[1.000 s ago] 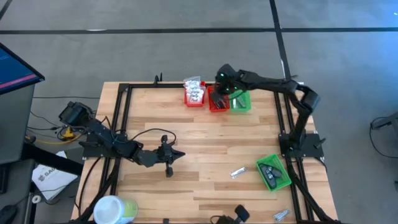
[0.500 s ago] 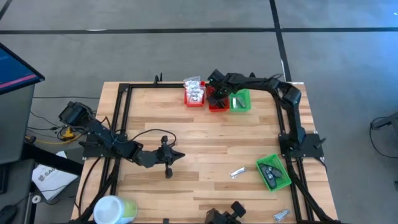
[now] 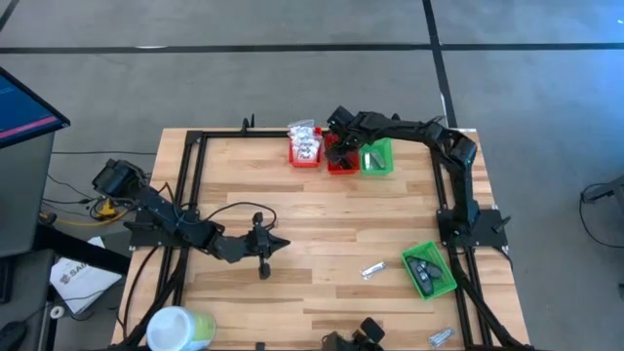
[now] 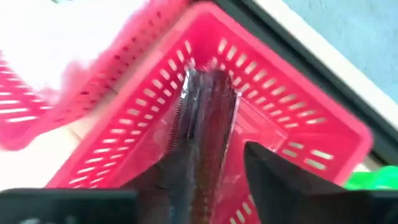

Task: Pick & Place Travel size toiletries

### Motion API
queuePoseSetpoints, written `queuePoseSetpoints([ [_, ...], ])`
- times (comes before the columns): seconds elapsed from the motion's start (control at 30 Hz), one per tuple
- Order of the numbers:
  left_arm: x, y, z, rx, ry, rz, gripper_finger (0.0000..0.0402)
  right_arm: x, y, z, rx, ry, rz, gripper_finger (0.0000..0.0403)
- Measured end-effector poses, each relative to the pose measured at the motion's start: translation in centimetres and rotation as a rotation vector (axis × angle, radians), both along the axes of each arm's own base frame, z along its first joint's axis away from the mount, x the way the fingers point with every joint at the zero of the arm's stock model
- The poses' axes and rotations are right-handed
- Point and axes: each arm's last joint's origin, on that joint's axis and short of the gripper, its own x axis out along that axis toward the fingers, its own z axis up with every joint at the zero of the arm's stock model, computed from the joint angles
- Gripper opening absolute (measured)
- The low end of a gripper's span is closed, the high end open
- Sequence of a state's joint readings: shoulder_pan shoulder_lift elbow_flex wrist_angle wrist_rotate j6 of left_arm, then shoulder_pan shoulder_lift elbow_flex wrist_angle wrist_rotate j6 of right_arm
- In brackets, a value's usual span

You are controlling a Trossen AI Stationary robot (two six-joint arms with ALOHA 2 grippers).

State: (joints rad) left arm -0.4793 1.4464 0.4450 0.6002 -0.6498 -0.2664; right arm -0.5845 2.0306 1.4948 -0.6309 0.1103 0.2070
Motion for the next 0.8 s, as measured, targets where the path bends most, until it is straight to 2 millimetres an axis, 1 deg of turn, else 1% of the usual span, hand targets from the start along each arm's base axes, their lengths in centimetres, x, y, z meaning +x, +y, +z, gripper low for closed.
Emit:
queuePoseSetpoints([
  [0.07,0.0,0.0,0.0,0.000,0.000,0.000,0.0001,0.0,0.7,1.3,-0.015,-0.013,0.037,0.0164],
  [0.13,0.0,0.0,0.0,0.000,0.000,0.000,0.0001,-0.1,1.8,3.1,-0.023,-0.039,0.087,0.0189],
  [0.23,0.0,0.0,0.0,0.000,-0.001,0.000,0.0001,-0.4,4.0,5.9,-0.025,-0.064,0.146,0.0218],
  [0.3,0.0,0.0,0.0,-0.002,-0.001,-0.001,0.0001,-0.8,6.0,7.7,-0.022,-0.062,0.189,0.0228],
  [0.43,0.0,0.0,0.0,-0.006,-0.001,-0.008,0.0001,-2.0,10.4,10.8,-0.015,-0.038,0.305,0.0229],
  [0.6,0.1,0.0,0.1,-0.009,-0.006,-0.009,0.0001,-3.1,15.9,13.3,-0.013,-0.024,0.453,0.0212],
  [0.7,0.1,0.0,0.1,-0.010,-0.007,-0.009,0.0001,-3.7,18.8,14.1,-0.007,-0.024,0.528,0.0198],
  [0.8,0.1,0.0,0.1,-0.012,-0.008,-0.009,0.0001,-4.1,21.7,14.3,0.017,0.004,0.588,0.0184],
])
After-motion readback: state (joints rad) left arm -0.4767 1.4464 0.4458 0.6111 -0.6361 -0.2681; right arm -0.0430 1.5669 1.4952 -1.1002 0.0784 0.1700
